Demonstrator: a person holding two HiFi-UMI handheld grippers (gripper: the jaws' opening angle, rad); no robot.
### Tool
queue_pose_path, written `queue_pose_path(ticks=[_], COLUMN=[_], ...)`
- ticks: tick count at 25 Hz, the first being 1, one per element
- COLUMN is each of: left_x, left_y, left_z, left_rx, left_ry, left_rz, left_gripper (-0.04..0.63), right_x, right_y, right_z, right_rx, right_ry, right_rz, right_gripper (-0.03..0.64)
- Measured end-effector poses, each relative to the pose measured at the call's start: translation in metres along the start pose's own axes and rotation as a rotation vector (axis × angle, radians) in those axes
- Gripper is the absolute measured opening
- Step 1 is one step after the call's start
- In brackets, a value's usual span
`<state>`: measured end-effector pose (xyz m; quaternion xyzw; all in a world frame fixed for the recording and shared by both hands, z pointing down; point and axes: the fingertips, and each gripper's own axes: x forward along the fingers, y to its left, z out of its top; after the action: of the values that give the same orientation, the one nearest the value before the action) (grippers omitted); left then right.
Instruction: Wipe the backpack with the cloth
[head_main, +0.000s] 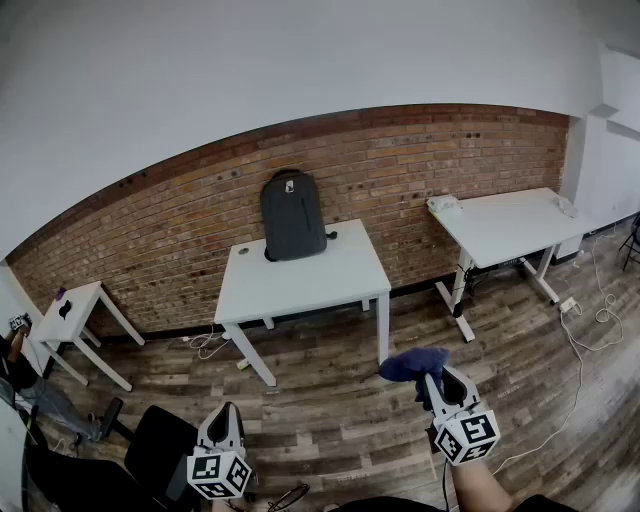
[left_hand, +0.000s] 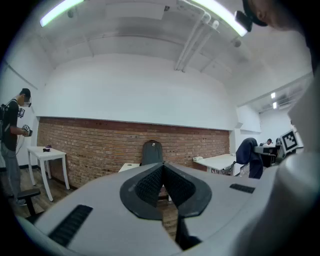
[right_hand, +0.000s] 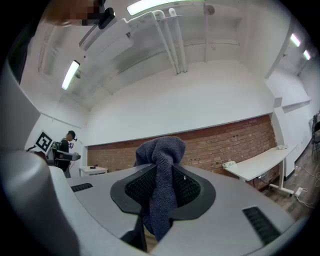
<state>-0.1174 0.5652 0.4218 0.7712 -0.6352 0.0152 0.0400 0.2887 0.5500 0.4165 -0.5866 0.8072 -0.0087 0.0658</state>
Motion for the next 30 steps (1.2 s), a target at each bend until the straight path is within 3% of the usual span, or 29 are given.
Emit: queue_pose_path(ticks=[5,13,20,30], left_x=[0.001,0.008,0.045,0.128], left_y=[-0.028,-0.015,0.021,0.066], left_z=[-0.006,-0.007,-0.01,-0.014], left_rx=[0.01,-0.004,-0.01,-0.035], left_ry=[-0.001,-0.016,-0.014,-0.011], left_rz=[-0.01,0.03,0.034,-0.011], left_gripper=[-0.006,-0.006,-0.006,-0.006], right_x=[-0.003,0.018,0.072,0.156], right_y=[-0.021,-0.021,0.006,0.013], right_z=[-0.006,-0.012,-0.011,-0.024], right_rx=[-0.009,-0.01,-0.035,-0.067], right_ry=[0.01,0.01,-0.012,0.019], right_rz=[0.014,0.044,0.081,0.057], right_gripper=[0.086,0.086,0.086,0.086])
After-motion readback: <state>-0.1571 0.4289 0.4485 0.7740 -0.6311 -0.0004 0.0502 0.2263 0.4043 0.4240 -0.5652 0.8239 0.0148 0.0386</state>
